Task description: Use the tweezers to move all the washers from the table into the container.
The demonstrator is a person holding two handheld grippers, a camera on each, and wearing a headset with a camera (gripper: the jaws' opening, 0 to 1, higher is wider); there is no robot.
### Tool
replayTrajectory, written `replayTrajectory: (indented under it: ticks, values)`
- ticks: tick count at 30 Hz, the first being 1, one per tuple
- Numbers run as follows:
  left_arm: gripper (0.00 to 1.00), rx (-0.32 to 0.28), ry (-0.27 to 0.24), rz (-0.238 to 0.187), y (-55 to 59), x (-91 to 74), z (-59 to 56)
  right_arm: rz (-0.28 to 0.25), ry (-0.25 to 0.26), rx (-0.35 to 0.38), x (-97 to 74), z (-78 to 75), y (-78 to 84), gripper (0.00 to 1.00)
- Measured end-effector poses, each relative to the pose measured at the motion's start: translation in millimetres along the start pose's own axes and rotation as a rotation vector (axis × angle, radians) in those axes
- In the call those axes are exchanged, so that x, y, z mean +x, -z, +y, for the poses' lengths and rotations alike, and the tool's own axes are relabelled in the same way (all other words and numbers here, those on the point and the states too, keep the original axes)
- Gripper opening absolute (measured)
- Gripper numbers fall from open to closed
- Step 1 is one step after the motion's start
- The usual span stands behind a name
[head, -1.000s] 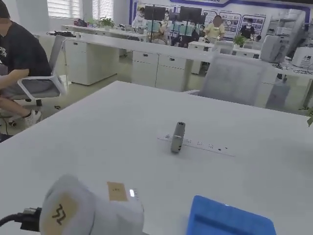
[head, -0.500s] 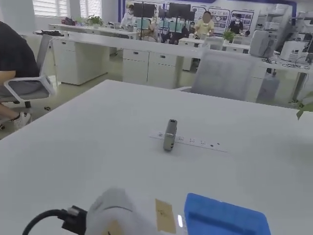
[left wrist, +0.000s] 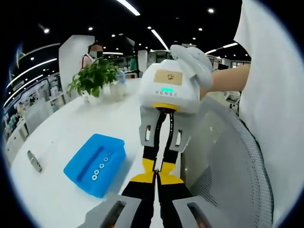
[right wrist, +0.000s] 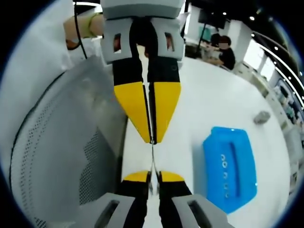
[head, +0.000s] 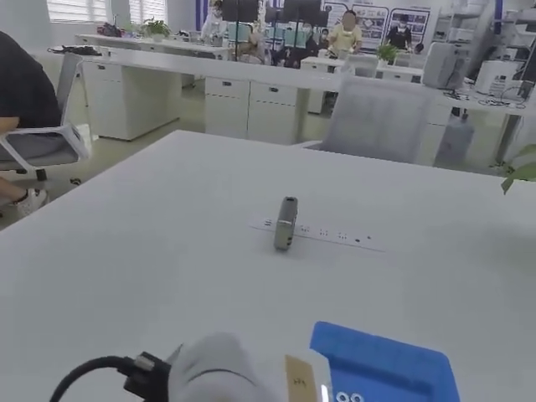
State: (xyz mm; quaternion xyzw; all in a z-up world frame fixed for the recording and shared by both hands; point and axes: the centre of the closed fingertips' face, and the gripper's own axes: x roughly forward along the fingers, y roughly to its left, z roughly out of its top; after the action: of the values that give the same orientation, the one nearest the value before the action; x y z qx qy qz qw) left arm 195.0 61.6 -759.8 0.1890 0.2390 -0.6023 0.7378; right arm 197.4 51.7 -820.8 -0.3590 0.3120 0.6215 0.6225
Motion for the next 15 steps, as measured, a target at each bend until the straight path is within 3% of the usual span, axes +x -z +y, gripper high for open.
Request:
replayTrajectory:
  ticks: [8, 12, 15]
  values:
    - [0.00, -0.046, 0.037, 0.100, 41.5, 8.0, 0.6, -0.003, 0.017, 0.034, 15.6, 1.7, 10.6, 0.04]
    - [0.00, -0.052, 0.047, 0.124, 53.2, 12.4, 0.4, -0.008, 0.016, 0.051, 23.9, 2.2, 12.3, 0.04]
    - [0.00, -0.062, 0.055, 0.135, 58.5, 14.8, 1.0, -0.024, 0.020, 0.017, 27.2, 1.6, 9.6, 0.02]
